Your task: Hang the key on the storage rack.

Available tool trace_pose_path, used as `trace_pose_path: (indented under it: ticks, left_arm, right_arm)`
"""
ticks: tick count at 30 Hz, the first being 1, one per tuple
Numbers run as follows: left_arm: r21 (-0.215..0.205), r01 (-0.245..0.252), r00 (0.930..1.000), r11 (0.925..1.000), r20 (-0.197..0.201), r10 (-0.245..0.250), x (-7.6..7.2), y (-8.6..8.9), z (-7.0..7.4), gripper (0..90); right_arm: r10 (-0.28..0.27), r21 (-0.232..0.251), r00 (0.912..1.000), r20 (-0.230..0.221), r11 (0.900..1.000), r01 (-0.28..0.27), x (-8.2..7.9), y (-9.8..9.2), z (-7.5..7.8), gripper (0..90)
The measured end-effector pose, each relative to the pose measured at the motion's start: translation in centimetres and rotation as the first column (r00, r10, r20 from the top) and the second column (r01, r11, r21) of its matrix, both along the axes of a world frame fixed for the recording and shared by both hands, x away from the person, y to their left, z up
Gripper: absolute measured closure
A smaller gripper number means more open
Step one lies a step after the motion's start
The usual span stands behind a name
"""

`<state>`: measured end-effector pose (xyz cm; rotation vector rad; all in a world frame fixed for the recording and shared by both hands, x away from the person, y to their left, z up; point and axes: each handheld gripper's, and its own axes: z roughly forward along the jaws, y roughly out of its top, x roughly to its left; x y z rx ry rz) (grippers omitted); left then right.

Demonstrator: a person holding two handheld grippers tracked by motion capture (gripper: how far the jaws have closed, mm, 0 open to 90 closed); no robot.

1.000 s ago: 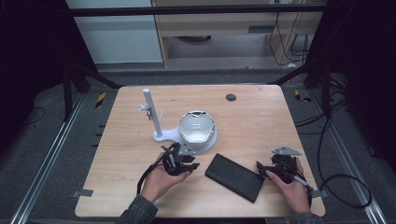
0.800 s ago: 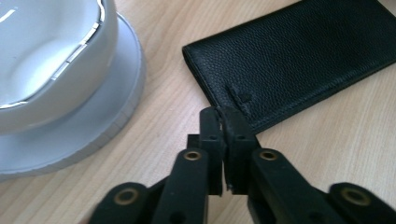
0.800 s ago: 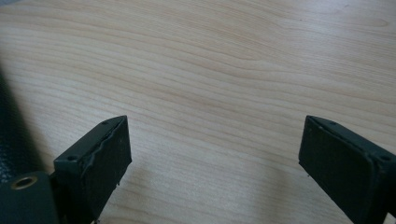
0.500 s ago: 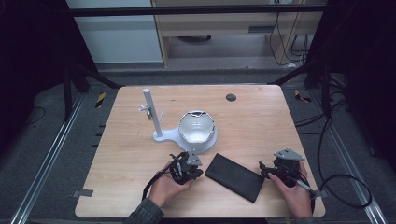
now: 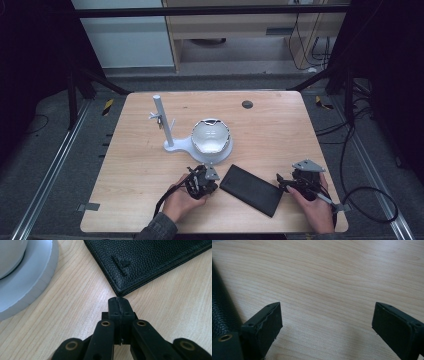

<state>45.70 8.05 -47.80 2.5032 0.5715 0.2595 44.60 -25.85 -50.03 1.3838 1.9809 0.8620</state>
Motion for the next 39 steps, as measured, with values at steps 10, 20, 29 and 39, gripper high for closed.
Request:
trace_pose_path:
  ticks: [10,20,29,39]
  left_arm:
    - [0.001,0.002,1.0,1.0,-0.002,-0.002,0.2,-0.4,-0.4,90.0]
    - [-0.036,0.001,1.0,0.9994,0.002,-0.001,0.3,-0.2,0.0,90.0]
    - [-0.143,-0.002,0.9999,0.9897,0.012,0.004,1.3,-0.4,2.4,89.4]
    - [-0.165,0.036,0.999,0.9856,0.033,-0.031,3.1,-3.2,4.2,88.5]
  right_arm:
    - [-0.002,0.006,1.0,0.002,1.0,0.002,-0.1,0.0,0.1,9.6]
    - [-0.003,0.011,1.0,0.006,1.0,0.003,-0.1,0.0,0.2,9.6]
    - [0.026,0.058,0.9977,0.063,0.998,-0.029,-0.9,0.9,2.0,10.2]
    - [0.09,0.043,0.994,0.062,0.995,-0.093,-1.2,2.1,6.4,11.6]
